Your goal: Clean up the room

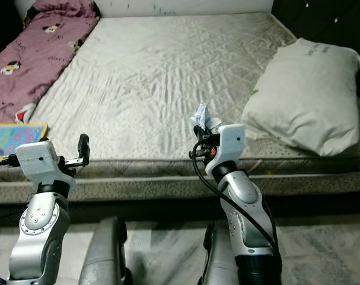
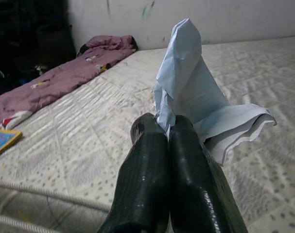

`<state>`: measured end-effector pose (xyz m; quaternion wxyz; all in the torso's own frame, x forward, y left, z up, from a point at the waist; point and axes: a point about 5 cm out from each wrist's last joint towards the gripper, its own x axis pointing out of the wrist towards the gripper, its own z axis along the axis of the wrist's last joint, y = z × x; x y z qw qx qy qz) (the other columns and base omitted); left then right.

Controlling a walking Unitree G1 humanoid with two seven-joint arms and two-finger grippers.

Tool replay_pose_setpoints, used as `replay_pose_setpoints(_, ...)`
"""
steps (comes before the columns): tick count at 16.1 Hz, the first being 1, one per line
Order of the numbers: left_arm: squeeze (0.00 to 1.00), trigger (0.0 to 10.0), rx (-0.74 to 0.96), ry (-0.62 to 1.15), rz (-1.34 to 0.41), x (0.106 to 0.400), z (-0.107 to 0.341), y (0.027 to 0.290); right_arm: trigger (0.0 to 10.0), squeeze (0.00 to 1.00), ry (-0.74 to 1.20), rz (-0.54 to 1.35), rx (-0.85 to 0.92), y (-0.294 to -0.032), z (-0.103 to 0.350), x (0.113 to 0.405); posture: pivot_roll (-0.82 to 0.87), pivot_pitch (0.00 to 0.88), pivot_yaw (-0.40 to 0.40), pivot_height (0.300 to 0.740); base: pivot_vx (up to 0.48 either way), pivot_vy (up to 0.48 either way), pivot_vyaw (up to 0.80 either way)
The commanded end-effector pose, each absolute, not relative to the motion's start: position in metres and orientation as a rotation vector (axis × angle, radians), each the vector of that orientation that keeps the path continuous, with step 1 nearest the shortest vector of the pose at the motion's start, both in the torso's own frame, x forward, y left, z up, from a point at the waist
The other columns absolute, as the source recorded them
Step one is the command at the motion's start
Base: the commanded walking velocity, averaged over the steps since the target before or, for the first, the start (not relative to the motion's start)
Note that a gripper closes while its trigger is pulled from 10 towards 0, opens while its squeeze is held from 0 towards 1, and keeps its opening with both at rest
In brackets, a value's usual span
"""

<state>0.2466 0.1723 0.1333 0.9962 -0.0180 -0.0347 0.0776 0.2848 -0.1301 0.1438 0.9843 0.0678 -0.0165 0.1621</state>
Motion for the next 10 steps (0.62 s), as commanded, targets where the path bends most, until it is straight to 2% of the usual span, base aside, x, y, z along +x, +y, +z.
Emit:
replay_pose_setpoints(1,0.0,10.0,-0.039,-0.079,0.155,0.2471,0.1371,0.1723,10.0,0.0,-0.053,0.326,0.147,-0.1296,0.151,0.2886,-0.06,0.0,0.023,0.64,0.0,0.0,0.0)
replay_pose_setpoints(10,0.0,10.0,-0.029,-0.084,0.155,0.2514,0.138,0.1691,10.0,0.0,-0.06,0.317,0.139,-0.1322,0.1545,0.2955,-0.06,0.0,0.028,0.74,0.0,0.0,0.0)
